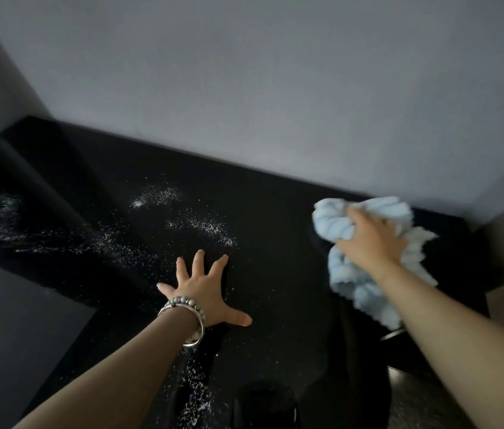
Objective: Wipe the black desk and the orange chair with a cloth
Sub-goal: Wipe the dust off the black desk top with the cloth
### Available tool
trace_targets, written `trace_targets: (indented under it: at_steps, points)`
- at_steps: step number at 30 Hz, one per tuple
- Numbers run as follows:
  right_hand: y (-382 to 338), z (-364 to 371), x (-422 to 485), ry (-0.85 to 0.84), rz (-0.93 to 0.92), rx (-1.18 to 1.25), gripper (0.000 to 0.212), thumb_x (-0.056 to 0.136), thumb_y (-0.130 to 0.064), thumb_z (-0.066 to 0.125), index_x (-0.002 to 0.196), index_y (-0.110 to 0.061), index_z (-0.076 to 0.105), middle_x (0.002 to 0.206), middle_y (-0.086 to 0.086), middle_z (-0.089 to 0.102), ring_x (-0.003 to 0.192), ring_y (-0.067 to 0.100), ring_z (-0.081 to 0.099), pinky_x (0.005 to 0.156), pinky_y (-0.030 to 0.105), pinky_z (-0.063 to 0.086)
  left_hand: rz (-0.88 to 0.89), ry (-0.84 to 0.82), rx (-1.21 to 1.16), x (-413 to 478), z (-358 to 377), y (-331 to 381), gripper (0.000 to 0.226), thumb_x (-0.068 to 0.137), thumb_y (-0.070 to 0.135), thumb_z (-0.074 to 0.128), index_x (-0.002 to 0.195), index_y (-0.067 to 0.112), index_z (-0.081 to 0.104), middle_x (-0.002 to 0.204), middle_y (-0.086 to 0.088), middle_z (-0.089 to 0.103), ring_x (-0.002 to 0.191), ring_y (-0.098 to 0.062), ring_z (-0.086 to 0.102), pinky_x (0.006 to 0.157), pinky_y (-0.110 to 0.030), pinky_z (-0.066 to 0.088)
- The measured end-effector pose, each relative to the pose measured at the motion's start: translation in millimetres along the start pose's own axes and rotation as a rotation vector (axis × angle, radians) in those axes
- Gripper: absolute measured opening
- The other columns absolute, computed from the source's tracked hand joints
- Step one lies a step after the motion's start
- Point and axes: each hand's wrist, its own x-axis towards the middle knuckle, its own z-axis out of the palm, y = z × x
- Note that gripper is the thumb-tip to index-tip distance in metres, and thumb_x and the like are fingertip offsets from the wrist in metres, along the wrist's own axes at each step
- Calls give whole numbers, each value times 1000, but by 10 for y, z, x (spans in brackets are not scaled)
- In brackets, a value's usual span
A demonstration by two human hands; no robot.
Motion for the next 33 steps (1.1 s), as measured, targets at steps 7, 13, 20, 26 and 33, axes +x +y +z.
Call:
trace_targets:
  at_steps: [7, 13, 20, 26, 33]
  points:
    - [-308, 248, -645, -41, -454, 113, 52, 78, -30, 59, 129, -33, 52, 123, -2, 55, 120, 25, 43, 89, 39, 38, 7, 26, -19, -4, 32, -16, 125, 49, 71, 74, 145, 44, -3, 156, 3, -17, 141, -37, -18, 107, -70, 7]
    - [36, 191, -193, 59, 63, 4, 45, 82, -28, 53, 126, -32, 48, 139, 0, 42, 123, 34, 35, 91, 47, 37, 12, 18, -28, 17, 25, -5, 125, 50, 68, 76, 145, 43, -1, 155, 1, -16, 140, -39, -19, 104, -72, 4]
    - [-285, 488, -1320, 115, -691, 164, 42, 54, -32, 60, 95, -31, 65, 94, -8, 65, 82, 22, 61, 59, 36, 49, 56, 51, -22, -38, 76, -43, 115, 60, 63, 73, 146, 42, -1, 156, 0, -16, 140, -38, -20, 104, -71, 2]
    - [474, 181, -736, 231, 41, 10, 42, 78, -23, 56, 120, -24, 56, 121, 10, 60, 109, 38, 50, 82, 46, 44, 158, 218, -125, -345, 123, -386, 93, 81, 52, 61, 148, 37, -4, 157, 8, -5, 144, -24, -15, 115, -56, 4]
    - [-388, 528, -1978, 261, -471, 141, 45, 45, -29, 70, 90, -28, 69, 88, -2, 68, 75, 28, 63, 53, 37, 48, 62, 301, -158, -769, 429, -699, 78, 90, 48, 49, 149, 33, -1, 158, 6, 2, 145, -18, -9, 118, -47, 5]
